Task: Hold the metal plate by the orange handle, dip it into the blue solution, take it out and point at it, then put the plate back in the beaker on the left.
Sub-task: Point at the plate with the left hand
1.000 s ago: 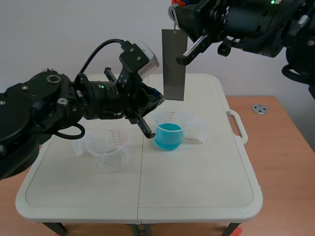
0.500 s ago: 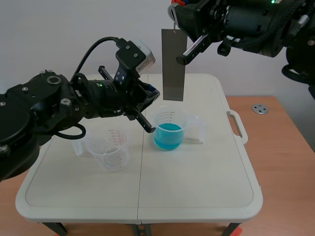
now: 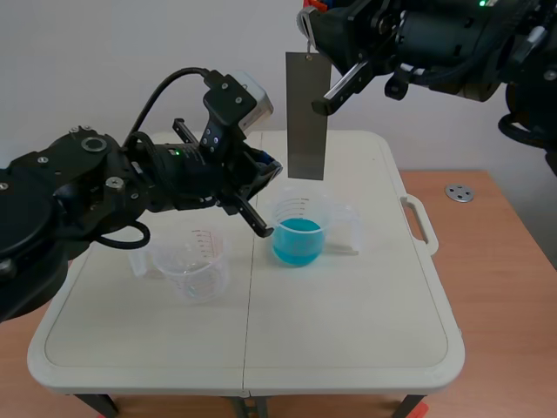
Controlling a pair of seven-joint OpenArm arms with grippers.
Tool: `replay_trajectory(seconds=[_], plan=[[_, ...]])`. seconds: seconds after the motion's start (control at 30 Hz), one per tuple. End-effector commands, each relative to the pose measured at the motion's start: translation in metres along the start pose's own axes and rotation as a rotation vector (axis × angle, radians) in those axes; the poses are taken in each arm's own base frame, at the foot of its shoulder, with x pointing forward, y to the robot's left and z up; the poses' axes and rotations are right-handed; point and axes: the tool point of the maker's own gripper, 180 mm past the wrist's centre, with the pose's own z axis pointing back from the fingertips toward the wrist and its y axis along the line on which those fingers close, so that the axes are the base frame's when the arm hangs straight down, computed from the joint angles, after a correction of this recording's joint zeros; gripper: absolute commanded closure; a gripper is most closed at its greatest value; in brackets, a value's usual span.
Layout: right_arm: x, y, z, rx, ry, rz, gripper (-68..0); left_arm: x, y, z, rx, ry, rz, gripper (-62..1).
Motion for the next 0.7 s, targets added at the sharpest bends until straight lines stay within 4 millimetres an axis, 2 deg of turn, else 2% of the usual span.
replay_trajectory(seconds=[0.0, 0.13, 0.27, 0.43, 0.67], plan=[[0.021, -0.008, -0.001, -0.014, -0.06, 0.027, -1.5, 0.0, 0.012, 0.008, 0.041, -0.018, 0.006, -2.3], [0.021, -0.008, -0.001, -0.014, -0.06, 0.027, -1.5, -0.018, 0.032, 0.027, 0.112, 0.01, -0.009, -2.3], [0.022, -0.007, -0.001, -0.014, -0.06, 0.027, -1.5, -0.034, 0.057, 0.057, 0.188, 0.049, -0.02, -2.3], [0.021, -0.008, -0.001, -0.014, -0.06, 0.027, -1.5, -0.046, 0.091, 0.107, 0.286, 0.067, -0.023, -2.3], [0.015, -0.008, -0.001, -0.012, -0.059, 0.009, -1.5, -0.072, 0.13, 0.183, 0.391, 0.188, -0.009, -2.3]])
